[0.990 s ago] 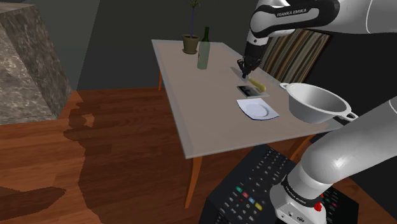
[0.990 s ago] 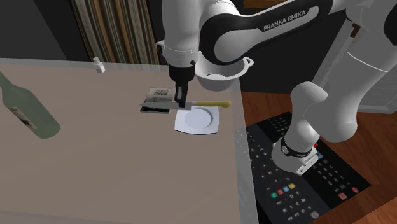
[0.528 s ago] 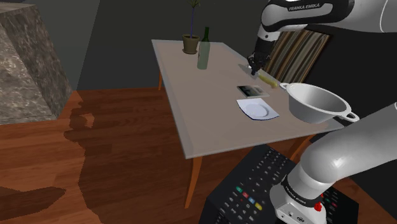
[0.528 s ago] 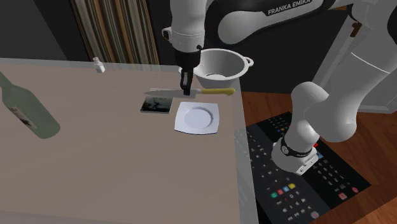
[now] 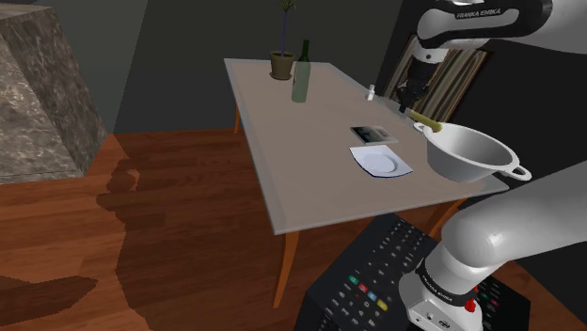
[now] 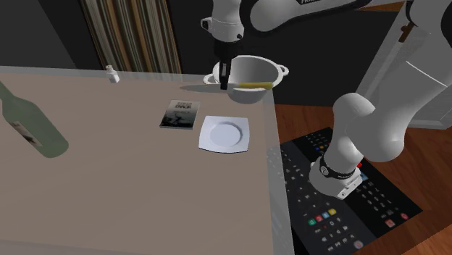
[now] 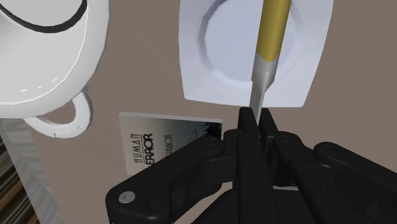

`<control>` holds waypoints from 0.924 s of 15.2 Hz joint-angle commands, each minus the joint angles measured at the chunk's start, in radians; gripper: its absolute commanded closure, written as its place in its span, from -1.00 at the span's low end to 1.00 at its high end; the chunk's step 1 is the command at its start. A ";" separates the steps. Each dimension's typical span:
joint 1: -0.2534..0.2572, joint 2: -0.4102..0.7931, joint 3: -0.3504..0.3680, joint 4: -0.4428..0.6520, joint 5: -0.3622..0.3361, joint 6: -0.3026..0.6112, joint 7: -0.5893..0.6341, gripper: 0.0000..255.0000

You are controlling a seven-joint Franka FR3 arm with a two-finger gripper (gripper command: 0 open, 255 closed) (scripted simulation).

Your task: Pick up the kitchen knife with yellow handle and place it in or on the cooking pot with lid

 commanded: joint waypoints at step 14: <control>-0.112 0.042 -0.281 0.105 -0.051 -0.021 -0.382 1.00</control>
